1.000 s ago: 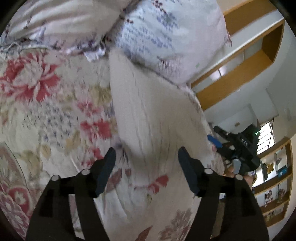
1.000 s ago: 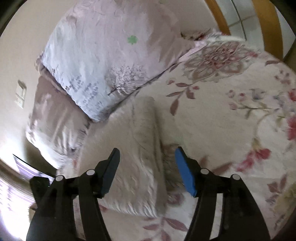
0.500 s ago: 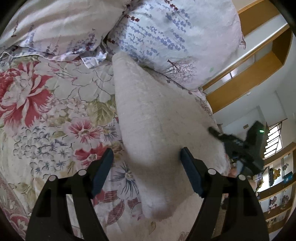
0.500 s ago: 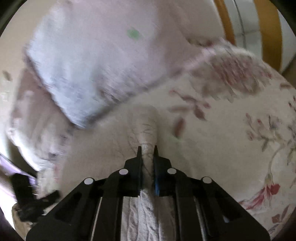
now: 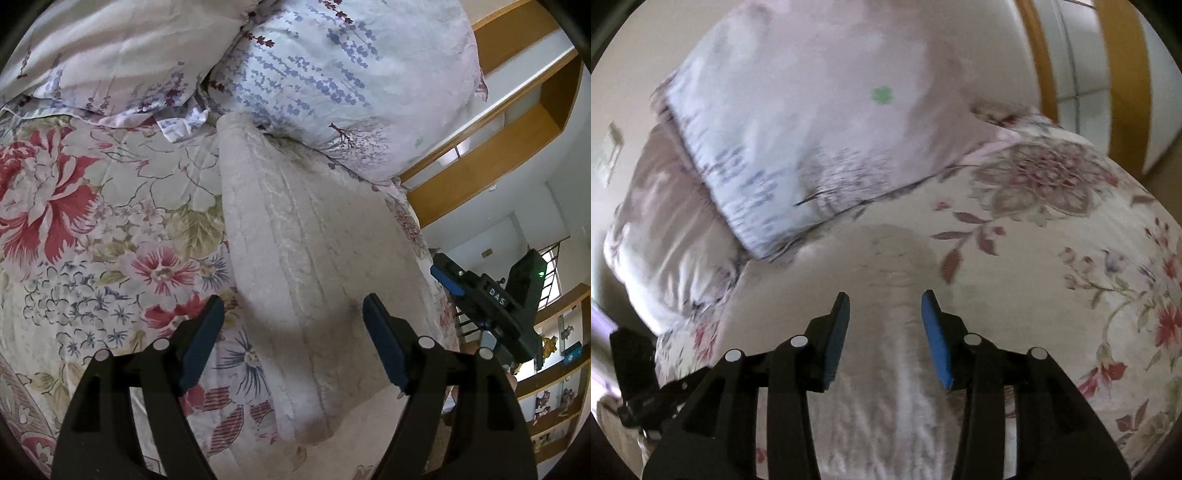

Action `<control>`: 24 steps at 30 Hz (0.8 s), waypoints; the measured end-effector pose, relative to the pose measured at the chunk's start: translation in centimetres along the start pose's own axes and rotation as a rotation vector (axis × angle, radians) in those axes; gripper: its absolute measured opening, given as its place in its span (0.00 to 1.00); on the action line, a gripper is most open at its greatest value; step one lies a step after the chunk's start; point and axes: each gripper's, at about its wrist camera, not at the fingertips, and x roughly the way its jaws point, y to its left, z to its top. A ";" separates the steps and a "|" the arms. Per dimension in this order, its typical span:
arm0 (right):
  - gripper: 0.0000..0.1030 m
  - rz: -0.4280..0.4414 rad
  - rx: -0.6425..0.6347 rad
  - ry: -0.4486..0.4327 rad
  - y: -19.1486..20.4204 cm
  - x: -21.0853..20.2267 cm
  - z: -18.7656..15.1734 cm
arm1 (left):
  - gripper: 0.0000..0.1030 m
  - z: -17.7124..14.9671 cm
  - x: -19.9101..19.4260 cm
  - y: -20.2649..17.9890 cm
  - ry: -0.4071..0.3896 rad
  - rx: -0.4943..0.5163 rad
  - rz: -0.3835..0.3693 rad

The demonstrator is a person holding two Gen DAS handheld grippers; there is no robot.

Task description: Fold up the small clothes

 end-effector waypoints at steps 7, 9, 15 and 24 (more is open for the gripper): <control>0.53 -0.049 -0.112 0.127 1.3 4.0 -2.5 | 0.75 -0.1 0.5 -0.2 0.011 -0.001 -0.003; 0.53 -0.046 -0.118 0.135 1.3 3.9 -2.5 | 0.75 0.0 0.6 -0.1 0.013 -0.004 -0.008; 0.80 0.125 0.091 0.129 -1.5 1.9 -0.4 | 0.76 0.4 1.2 0.4 0.024 -0.027 -0.031; 0.80 0.221 0.264 0.232 -5.6 4.3 0.6 | 0.76 1.2 2.3 1.0 0.043 -0.070 -0.071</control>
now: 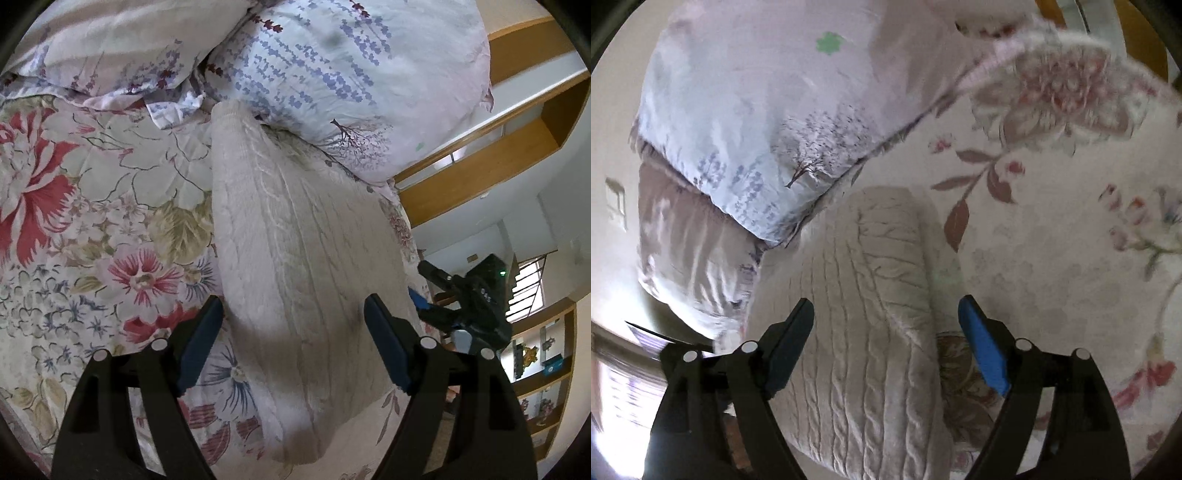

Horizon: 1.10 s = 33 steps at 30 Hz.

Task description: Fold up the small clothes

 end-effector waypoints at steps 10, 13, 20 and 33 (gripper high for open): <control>0.77 0.045 -0.021 0.047 0.0 1.4 0.0 | 0.75 0.7 1.2 0.3 0.024 -0.029 -0.034; 0.75 0.059 -0.030 0.053 0.3 1.8 0.0 | 0.75 1.0 1.6 0.5 0.029 -0.035 -0.045; 0.63 0.129 -0.037 0.086 0.4 2.8 -0.2 | 0.69 1.5 1.9 0.8 0.027 -0.072 -0.071; 0.28 0.231 0.007 0.064 1.8 1.9 -1.6 | 0.37 1.0 -0.5 0.8 0.000 -0.064 -0.136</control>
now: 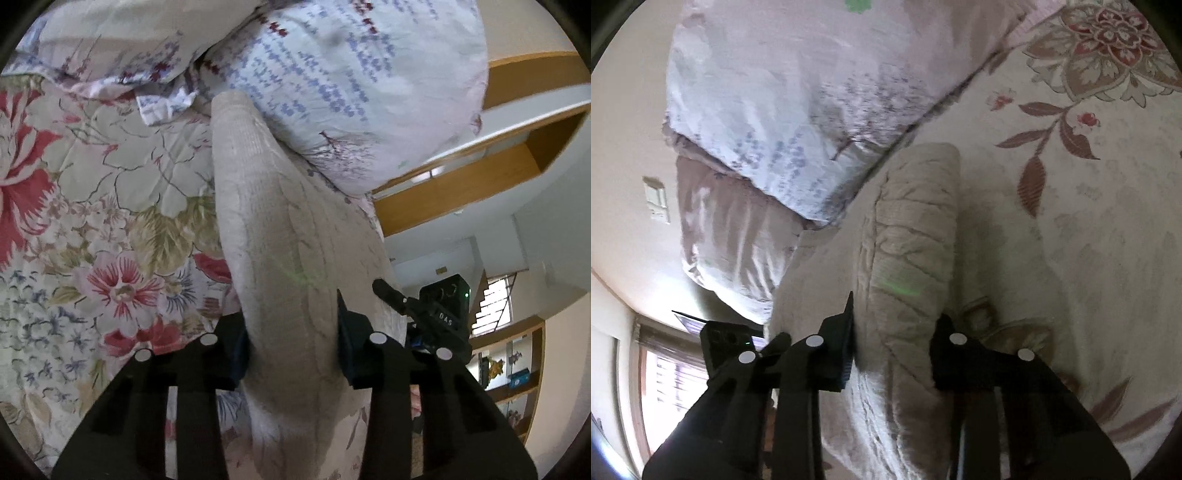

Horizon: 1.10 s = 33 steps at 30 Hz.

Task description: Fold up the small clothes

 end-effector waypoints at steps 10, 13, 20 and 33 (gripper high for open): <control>0.23 0.002 -0.208 0.040 7.9 4.6 -3.2 | 0.37 -1.3 -9.4 1.2 -0.105 0.062 0.057; 0.19 -0.043 -0.306 0.038 10.4 7.3 -4.0 | 0.38 -1.4 -12.3 3.2 -0.168 0.040 0.150; 0.30 -0.142 -0.273 0.106 9.5 10.8 -4.5 | 0.53 -1.6 -11.7 7.7 -0.152 -0.061 0.240; 0.11 -0.337 -0.331 -0.037 9.7 9.6 -4.4 | 0.72 -2.8 -12.7 3.7 -0.211 0.179 0.485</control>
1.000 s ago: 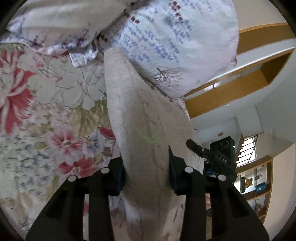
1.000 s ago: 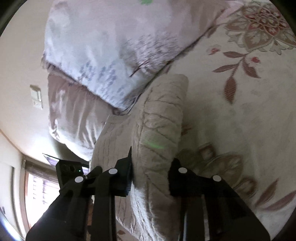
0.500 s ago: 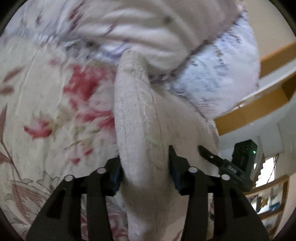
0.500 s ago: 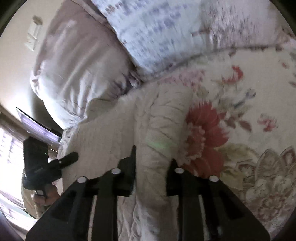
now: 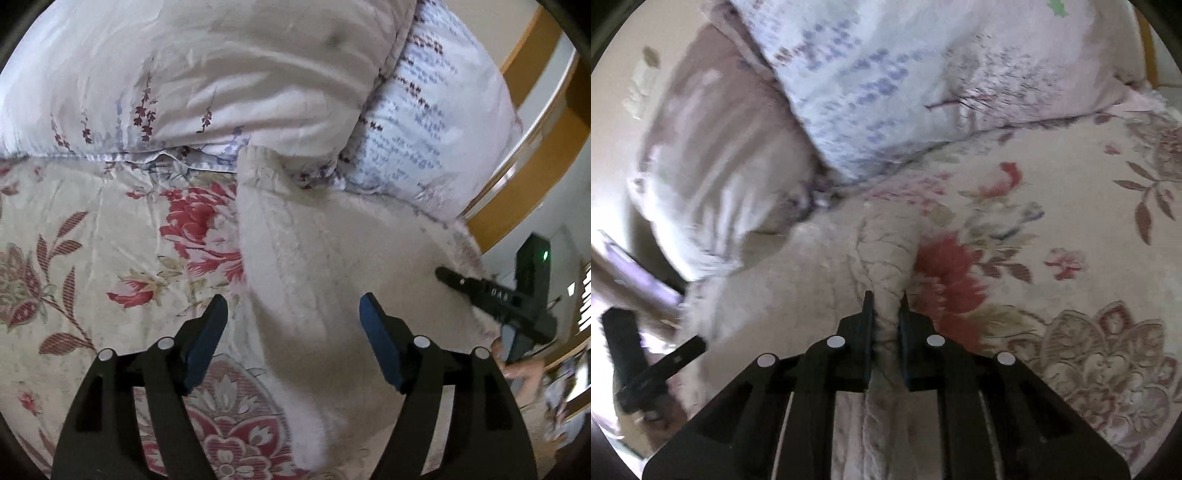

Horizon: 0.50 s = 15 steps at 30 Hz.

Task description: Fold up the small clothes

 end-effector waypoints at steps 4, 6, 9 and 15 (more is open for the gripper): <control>0.17 -0.040 -0.017 0.008 0.1 0.0 -0.2 | 0.73 -0.4 -0.2 0.2 -0.001 0.007 0.018; 0.22 -0.039 -0.047 -0.044 0.7 -1.5 -0.6 | 0.75 -0.7 -0.5 0.3 -0.007 0.017 0.032; 0.31 0.001 -0.104 -0.130 1.8 -3.9 -1.7 | 0.77 -1.1 -0.6 0.2 -0.015 0.044 0.065; 0.36 0.033 -0.240 -0.042 4.0 -2.3 -3.9 | 0.80 -1.6 0.1 0.0 -0.016 0.088 0.129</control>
